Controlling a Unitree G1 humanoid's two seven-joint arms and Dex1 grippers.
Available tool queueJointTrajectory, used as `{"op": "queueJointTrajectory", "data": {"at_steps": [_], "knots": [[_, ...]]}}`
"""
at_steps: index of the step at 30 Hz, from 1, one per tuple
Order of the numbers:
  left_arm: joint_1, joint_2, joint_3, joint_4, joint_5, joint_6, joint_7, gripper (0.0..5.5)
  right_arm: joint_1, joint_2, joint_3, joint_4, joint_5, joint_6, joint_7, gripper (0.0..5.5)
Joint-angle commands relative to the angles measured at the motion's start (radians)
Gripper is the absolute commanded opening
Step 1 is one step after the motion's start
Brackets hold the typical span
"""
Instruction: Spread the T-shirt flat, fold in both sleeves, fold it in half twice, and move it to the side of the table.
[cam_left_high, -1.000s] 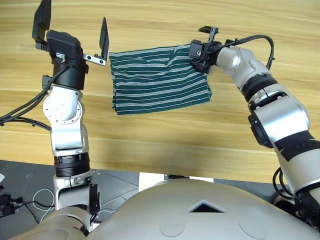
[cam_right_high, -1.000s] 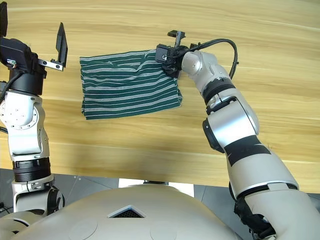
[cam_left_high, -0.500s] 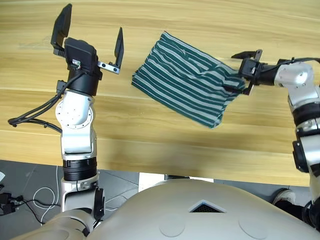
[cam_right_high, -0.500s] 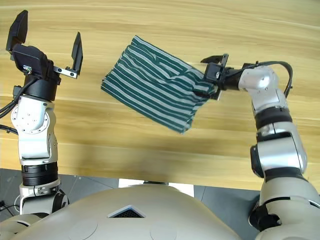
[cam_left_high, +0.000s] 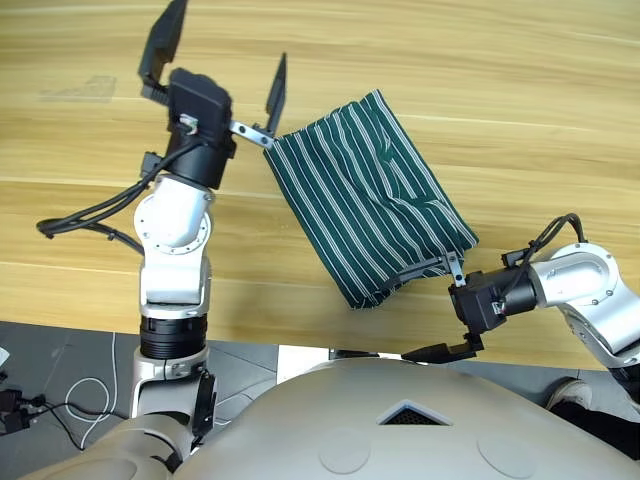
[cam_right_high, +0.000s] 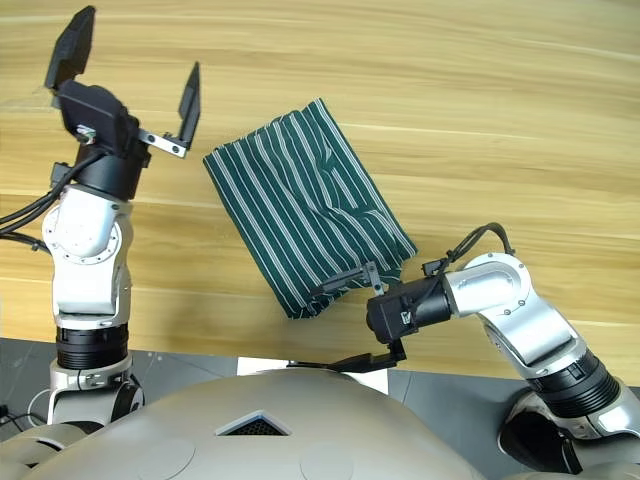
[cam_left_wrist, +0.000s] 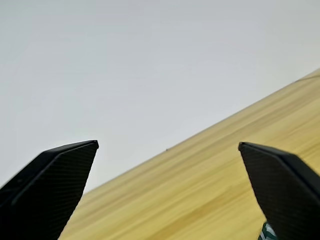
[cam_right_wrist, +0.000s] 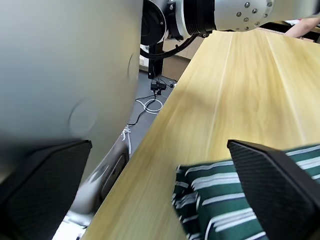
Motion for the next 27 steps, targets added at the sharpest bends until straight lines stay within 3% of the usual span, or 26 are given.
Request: {"op": "queueJointTrajectory", "data": {"at_steps": [1,5,8,14,18,23,27], "knots": [[0.003,0.002,-0.01,0.0,0.031,0.022,-0.009,5.2,-0.006,0.07,0.03,-0.018,0.015,0.023,0.007,5.05],[0.112,0.054,0.003,-0.001,0.059,-0.01,-0.044,5.2,-0.178,0.214,-0.189,0.06,0.161,0.058,-0.148,5.05],[0.115,0.04,0.057,-0.024,0.029,-0.009,-0.02,5.2,-0.362,0.335,-0.211,0.31,-0.014,-0.028,-0.268,5.05],[0.075,0.006,0.091,-0.004,0.011,-0.015,0.006,5.2,-0.728,0.549,-0.035,1.071,-0.515,-0.325,-0.52,5.05],[0.068,0.002,0.075,0.001,0.018,-0.017,0.004,5.2,-0.927,0.656,0.137,1.511,-0.795,-0.377,-0.748,5.05],[0.067,-0.001,0.04,0.007,0.025,-0.02,-0.013,5.2,-0.996,0.721,0.274,1.76,-0.994,-0.344,-0.918,5.05],[0.072,-0.001,0.037,0.009,0.027,-0.024,-0.012,5.2,-1.018,0.675,0.396,1.855,-1.161,-0.287,-0.975,5.05]]}}
